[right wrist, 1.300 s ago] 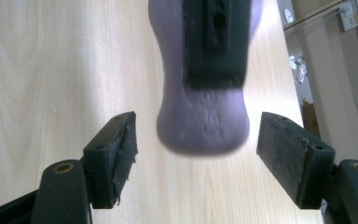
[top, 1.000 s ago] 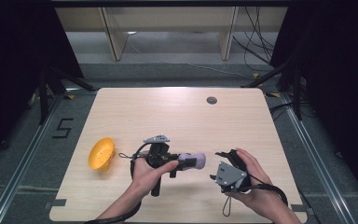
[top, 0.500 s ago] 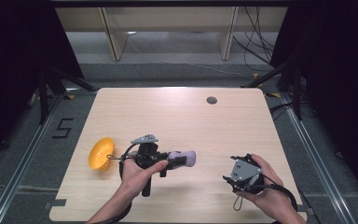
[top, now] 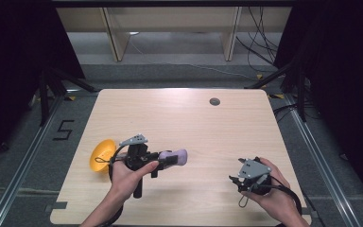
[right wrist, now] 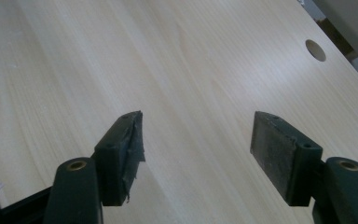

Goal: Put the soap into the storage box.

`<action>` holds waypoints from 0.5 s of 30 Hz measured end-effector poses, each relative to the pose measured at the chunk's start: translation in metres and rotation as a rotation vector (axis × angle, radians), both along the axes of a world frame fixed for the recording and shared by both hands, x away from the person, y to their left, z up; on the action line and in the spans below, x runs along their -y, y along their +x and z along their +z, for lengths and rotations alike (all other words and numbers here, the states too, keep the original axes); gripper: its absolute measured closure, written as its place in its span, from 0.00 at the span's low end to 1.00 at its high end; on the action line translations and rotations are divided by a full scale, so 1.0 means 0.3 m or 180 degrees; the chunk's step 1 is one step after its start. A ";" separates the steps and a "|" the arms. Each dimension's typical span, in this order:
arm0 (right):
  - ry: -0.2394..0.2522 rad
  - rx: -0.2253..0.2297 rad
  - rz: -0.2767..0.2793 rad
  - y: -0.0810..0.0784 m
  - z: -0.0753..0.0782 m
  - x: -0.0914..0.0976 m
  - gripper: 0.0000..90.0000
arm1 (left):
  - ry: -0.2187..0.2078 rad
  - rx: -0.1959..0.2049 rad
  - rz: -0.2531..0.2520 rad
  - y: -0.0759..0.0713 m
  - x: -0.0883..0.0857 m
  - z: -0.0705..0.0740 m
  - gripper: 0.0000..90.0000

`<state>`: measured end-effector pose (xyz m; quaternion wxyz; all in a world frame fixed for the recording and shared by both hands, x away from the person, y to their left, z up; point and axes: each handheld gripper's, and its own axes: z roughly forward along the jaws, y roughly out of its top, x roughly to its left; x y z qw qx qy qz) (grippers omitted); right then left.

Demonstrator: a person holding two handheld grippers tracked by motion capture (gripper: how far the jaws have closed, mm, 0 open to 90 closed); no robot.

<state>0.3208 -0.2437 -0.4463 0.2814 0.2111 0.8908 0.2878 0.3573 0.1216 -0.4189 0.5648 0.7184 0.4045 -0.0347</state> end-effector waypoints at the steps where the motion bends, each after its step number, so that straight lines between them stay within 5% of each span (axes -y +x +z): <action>1: 0.0032 -0.0004 -0.0027 0.002 0.001 0.007 0.41 | -0.0006 0.0009 0.0025 -0.001 -0.013 0.001 0.65; 15: 0.0166 -0.0105 -0.0227 0.004 -0.006 0.031 0.44 | 0.0015 0.0079 0.0166 -0.004 -0.081 0.014 0.65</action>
